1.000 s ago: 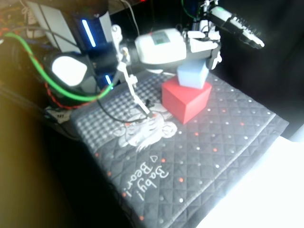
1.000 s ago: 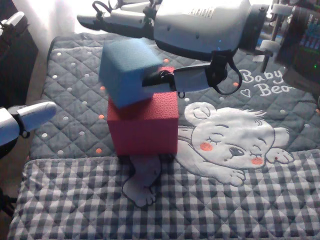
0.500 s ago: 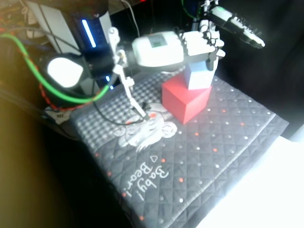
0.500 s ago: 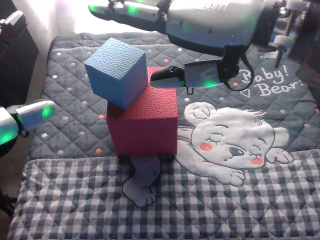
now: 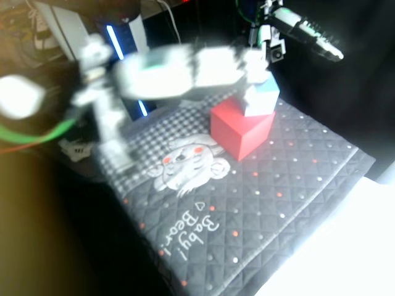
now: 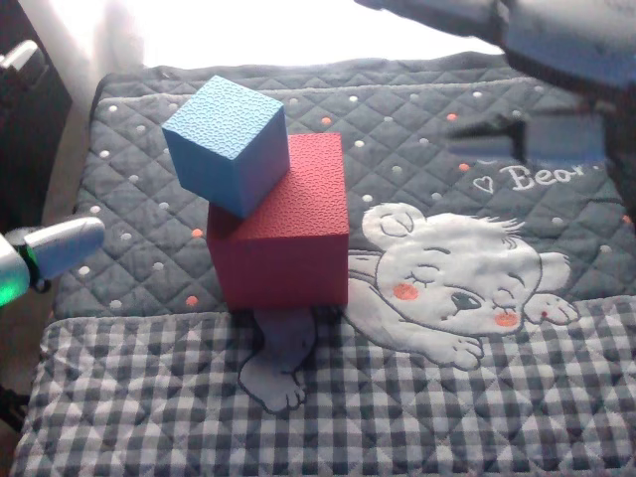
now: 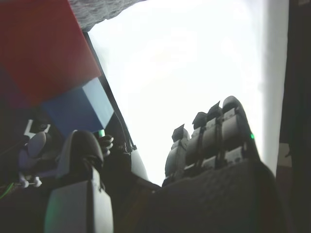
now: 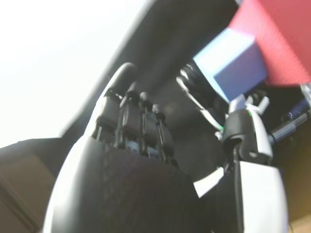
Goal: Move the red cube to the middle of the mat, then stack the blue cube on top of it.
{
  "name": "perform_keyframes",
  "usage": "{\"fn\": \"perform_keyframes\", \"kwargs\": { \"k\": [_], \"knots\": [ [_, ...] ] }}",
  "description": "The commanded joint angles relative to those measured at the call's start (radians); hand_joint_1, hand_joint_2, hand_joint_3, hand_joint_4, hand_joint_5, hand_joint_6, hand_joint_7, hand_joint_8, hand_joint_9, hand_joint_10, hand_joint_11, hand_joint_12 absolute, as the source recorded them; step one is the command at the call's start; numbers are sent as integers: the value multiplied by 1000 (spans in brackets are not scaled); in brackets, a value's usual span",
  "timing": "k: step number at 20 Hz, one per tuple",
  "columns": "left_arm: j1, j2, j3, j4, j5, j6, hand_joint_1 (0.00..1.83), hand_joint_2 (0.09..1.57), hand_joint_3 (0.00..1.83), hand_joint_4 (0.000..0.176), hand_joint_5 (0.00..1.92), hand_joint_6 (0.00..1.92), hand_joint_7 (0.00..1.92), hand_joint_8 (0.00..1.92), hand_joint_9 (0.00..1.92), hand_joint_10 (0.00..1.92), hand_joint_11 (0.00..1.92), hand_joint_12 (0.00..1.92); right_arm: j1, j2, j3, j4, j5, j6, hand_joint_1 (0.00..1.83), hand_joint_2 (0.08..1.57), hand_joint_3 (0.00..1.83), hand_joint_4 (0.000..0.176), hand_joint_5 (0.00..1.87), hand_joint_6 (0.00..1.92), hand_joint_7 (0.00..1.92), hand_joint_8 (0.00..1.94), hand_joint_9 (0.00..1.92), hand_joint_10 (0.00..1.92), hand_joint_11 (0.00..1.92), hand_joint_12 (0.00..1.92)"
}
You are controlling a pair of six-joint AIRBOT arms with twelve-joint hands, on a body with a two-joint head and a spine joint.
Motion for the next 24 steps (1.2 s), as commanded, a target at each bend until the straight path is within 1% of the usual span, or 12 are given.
{"fn": "perform_keyframes", "kwargs": {
  "k": [1,3,7,9,10,12,13,14,15,17,22,24],
  "knots": [
    [-2,15,3,-1,-160,-8,589,1021,3,158,0,0,0,0,0,0,0,0,4,19,-5,56,122,-10,585,1271,0,0,0,0,0,0,0,0,0,393],
    [5,18,0,-6,-177,-9,542,1014,1,132,0,0,0,0,0,0,0,0,-48,83,-28,185,129,-89,517,1229,0,0,0,0,0,0,0,0,0,15],
    [29,24,-9,-23,-215,-9,547,1017,2,171,0,0,0,0,0,0,0,0,-205,204,-133,485,304,-427,536,1234,0,5,0,0,0,0,0,0,0,0],
    [32,27,-11,-28,-229,-11,525,1020,3,176,0,0,0,0,0,0,0,0,-283,249,-160,562,428,-441,543,1215,0,37,0,0,0,0,0,0,0,0],
    [32,27,-11,-32,-230,-13,474,1108,34,142,0,0,0,0,0,0,0,0,-341,276,-174,602,520,-441,461,1182,0,75,0,0,0,0,0,0,0,0],
    [32,27,-10,-32,-233,-13,473,1187,22,144,0,0,0,0,0,0,0,0,-403,293,-193,635,651,-441,469,1210,0,74,0,0,0,0,1,0,0,0],
    [33,26,-9,-32,-246,-12,515,1222,25,101,0,0,0,0,0,0,0,0,-448,294,-206,652,748,-441,552,1177,8,67,0,0,0,0,0,0,0,964],
    [33,25,-8,-32,-251,-12,524,1231,24,100,0,0,0,0,0,0,0,0,-471,294,-214,659,792,-441,526,1168,8,95,0,0,0,0,2,1,0,1166],
    [32,26,-7,-28,-253,-12,492,1230,18,124,0,0,0,0,0,0,0,0,-502,293,-222,666,844,-441,537,1204,16,80,0,0,0,0,2,1,0,1243],
    [29,27,-4,-14,-253,-12,460,1273,24,141,0,0,0,0,0,0,0,0,-567,295,-235,690,940,-441,534,1248,6,111,0,0,0,0,0,0,0,171],
    [24,37,-7,1,-254,-7,381,1251,0,176,0,0,0,0,0,0,0,0,-602,301,-244,693,979,-441,553,1250,0,130,0,0,0,0,0,0,0,0],
    [15,43,-8,10,-254,2,390,1232,0,176,0,0,0,0,0,0,0,0,-602,301,-245,679,980,-441,547,1248,0,108,0,0,0,0,0,0,0,0]
  ]
}}
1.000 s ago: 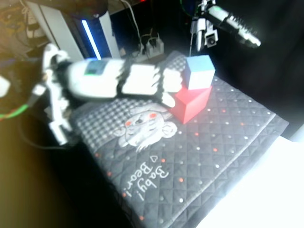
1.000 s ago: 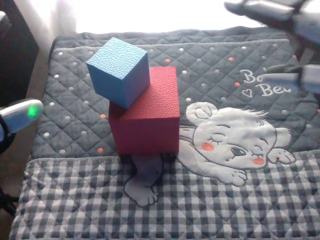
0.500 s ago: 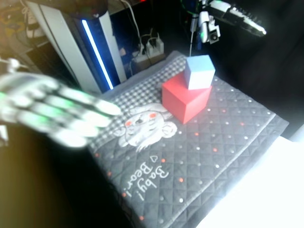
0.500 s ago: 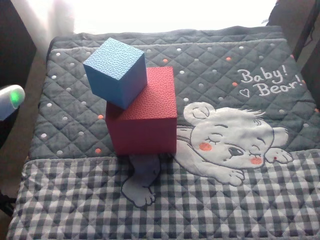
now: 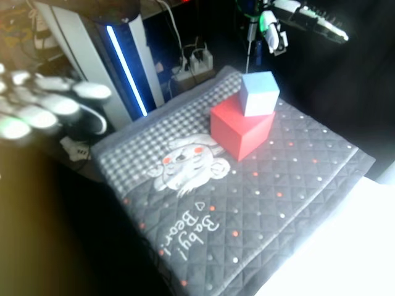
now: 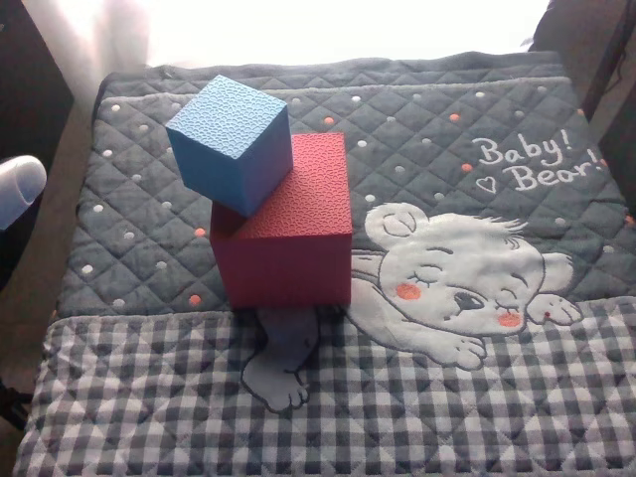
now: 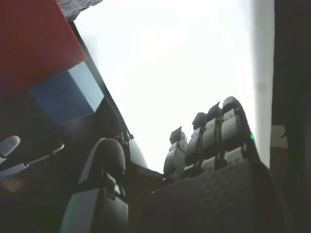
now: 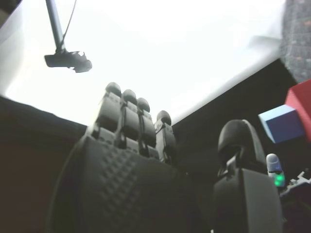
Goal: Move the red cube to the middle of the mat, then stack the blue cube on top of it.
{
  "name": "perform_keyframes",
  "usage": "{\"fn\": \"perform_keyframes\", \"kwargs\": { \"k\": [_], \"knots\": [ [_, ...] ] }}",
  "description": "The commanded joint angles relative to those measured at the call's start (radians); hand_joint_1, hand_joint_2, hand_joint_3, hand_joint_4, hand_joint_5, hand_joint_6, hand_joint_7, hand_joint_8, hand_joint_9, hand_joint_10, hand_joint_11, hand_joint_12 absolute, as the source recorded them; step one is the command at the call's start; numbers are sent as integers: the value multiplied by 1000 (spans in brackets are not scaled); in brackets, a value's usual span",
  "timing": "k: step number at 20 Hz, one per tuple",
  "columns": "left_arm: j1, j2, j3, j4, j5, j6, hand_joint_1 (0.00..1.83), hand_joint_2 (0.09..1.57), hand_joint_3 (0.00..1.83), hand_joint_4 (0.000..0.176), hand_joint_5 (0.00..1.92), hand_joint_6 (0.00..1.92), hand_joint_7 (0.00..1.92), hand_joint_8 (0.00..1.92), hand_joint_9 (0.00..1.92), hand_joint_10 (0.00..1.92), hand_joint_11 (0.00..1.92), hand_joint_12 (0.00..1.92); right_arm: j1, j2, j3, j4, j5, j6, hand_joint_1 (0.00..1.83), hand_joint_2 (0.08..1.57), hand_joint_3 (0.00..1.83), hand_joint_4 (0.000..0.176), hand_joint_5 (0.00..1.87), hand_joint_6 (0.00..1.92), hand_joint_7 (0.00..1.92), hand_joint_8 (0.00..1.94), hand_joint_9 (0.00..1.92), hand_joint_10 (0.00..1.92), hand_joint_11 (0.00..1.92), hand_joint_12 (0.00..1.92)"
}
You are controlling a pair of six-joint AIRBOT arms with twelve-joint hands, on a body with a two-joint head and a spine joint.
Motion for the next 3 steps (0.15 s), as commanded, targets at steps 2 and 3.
{"fn": "perform_keyframes", "kwargs": {
  "k": [2,3],
  "knots": [
    [-19,17,2,32,-131,6,342,1217,0,176,0,0,0,0,0,0,0,0,8,7,-4,-1,132,-3,599,1221,0,115,0,0,0,0,0,0,0,0],
    [-27,19,2,38,-131,12,306,1202,0,176,0,0,0,0,0,0,0,0,8,9,-5,-1,133,-3,661,1236,0,104,0,0,0,0,0,0,0,0]
  ]
}}
